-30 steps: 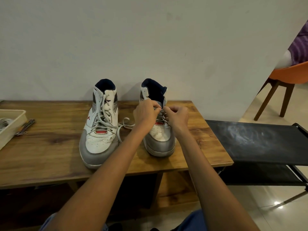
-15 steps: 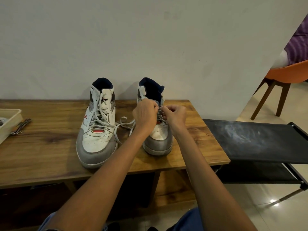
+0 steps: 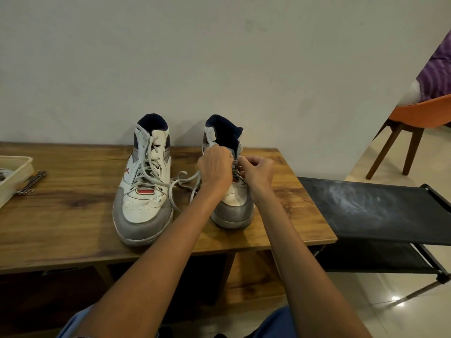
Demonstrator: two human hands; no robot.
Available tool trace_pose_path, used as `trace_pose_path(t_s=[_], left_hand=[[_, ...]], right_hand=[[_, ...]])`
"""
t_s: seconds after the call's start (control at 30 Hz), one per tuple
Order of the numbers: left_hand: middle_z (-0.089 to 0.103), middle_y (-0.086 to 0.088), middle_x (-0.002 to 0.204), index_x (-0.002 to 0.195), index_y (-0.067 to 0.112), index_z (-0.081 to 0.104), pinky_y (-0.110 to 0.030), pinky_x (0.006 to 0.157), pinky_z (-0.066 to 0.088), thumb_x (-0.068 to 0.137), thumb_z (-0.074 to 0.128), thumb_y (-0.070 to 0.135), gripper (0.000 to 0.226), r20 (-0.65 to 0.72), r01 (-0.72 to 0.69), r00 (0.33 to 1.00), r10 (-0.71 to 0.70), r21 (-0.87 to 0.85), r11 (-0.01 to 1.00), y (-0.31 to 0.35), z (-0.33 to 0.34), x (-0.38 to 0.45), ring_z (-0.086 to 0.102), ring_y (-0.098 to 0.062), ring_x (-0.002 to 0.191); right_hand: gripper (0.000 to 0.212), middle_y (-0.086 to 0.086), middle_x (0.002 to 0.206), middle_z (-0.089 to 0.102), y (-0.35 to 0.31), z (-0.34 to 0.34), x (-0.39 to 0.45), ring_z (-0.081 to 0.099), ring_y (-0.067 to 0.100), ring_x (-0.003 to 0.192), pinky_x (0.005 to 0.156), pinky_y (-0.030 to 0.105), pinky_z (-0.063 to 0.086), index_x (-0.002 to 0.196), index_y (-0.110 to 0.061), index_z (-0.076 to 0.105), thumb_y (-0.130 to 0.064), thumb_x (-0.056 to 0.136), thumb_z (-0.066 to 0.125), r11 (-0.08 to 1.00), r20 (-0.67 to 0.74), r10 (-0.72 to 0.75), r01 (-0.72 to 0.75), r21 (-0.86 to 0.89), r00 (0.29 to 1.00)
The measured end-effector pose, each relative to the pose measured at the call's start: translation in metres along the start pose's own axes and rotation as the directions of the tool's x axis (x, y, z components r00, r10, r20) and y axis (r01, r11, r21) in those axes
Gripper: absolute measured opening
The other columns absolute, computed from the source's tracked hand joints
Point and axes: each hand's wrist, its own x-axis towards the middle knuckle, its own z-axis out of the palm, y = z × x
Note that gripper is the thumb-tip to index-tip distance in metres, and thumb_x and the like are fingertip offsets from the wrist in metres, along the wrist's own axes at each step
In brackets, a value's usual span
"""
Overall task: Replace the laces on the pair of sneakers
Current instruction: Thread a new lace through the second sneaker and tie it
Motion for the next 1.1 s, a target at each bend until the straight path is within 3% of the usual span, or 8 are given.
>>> trace_pose_path(t_s=[0.23, 0.37, 0.47, 0.7, 0.87, 0.97, 1.1], left_hand=[[0.059, -0.006, 0.097, 0.093, 0.011, 0.063, -0.029, 0.070, 0.043, 0.097, 0.048, 0.016, 0.016, -0.032, -0.015, 0.999, 0.017, 0.057, 0.998, 0.0034, 0.0040, -0.0063, 0.054, -0.020, 0.091], [0.064, -0.004, 0.083, 0.083, 0.012, 0.069, -0.030, 0.065, 0.050, 0.095, 0.053, 0.020, 0.021, -0.025, 0.017, 1.000, -0.019, -0.056, 0.998, 0.0012, 0.0032, -0.0055, 0.058, -0.017, 0.082], [0.065, -0.004, 0.081, 0.084, 0.012, 0.071, -0.027, 0.062, 0.046, 0.094, 0.054, 0.022, 0.022, -0.028, 0.041, 0.999, -0.044, -0.102, 0.994, 0.0018, -0.0009, -0.0049, 0.053, -0.012, 0.074], [0.062, -0.004, 0.079, 0.078, 0.013, 0.067, -0.029, 0.061, 0.050, 0.095, 0.053, 0.018, 0.023, -0.052, 0.052, 0.997, -0.055, -0.059, 0.997, 0.0032, 0.0032, -0.0058, 0.057, -0.016, 0.077], [0.063, -0.004, 0.092, 0.092, 0.013, 0.068, -0.026, 0.064, 0.044, 0.096, 0.052, 0.020, 0.017, -0.060, 0.046, 0.997, -0.047, -0.015, 0.999, 0.0036, 0.0039, -0.0063, 0.056, -0.017, 0.089], [0.064, -0.004, 0.087, 0.086, 0.012, 0.069, -0.031, 0.066, 0.051, 0.095, 0.054, 0.019, 0.019, -0.051, 0.055, 0.997, -0.059, -0.060, 0.997, 0.0030, 0.0056, -0.0053, 0.059, -0.018, 0.085], [0.067, -0.005, 0.091, 0.092, 0.012, 0.072, -0.030, 0.066, 0.051, 0.094, 0.054, 0.021, 0.019, -0.049, 0.043, 0.998, -0.049, -0.107, 0.993, 0.0039, 0.0062, -0.0060, 0.059, -0.017, 0.085]], right_hand=[[0.009, 0.003, 0.072, 0.070, -0.0008, 0.0018, 0.0012, 0.068, 0.020, 0.072, 0.070, 0.040, 0.059, 0.077, -0.013, 0.073, -0.013, 0.083, 0.066, 0.998, -0.004, -0.010, 0.009, -0.056, 1.000], [0.018, 0.001, 0.068, 0.068, -0.0006, -0.0009, 0.0011, 0.065, 0.018, 0.067, 0.069, 0.041, 0.059, 0.068, -0.020, 0.067, -0.012, 0.084, 0.065, 1.000, -0.007, 0.009, -0.009, -0.006, 1.000], [0.016, 0.002, 0.068, 0.067, -0.0005, -0.0020, 0.0012, 0.064, 0.017, 0.066, 0.069, 0.040, 0.058, 0.070, -0.019, 0.067, -0.010, 0.084, 0.065, 1.000, 0.005, 0.014, -0.014, 0.013, 1.000], [0.017, 0.002, 0.068, 0.068, -0.0005, -0.0033, 0.0017, 0.064, 0.016, 0.065, 0.071, 0.041, 0.059, 0.069, -0.020, 0.068, -0.011, 0.084, 0.065, 1.000, 0.020, 0.013, -0.013, 0.019, 1.000], [0.022, 0.004, 0.068, 0.069, 0.0002, -0.0016, 0.0017, 0.066, 0.019, 0.068, 0.072, 0.045, 0.059, 0.065, -0.022, 0.067, -0.009, 0.082, 0.065, 1.000, 0.026, 0.007, -0.007, 0.015, 1.000], [0.022, 0.003, 0.068, 0.069, 0.0000, -0.0019, 0.0017, 0.067, 0.022, 0.071, 0.072, 0.045, 0.058, 0.065, -0.023, 0.067, -0.010, 0.082, 0.066, 1.000, 0.031, 0.002, -0.002, 0.006, 1.000], [0.018, 0.003, 0.068, 0.068, -0.0008, -0.0064, 0.0015, 0.064, 0.018, 0.065, 0.067, 0.036, 0.057, 0.069, -0.019, 0.068, -0.011, 0.084, 0.065, 1.000, 0.067, -0.014, 0.014, 0.008, 0.998]])
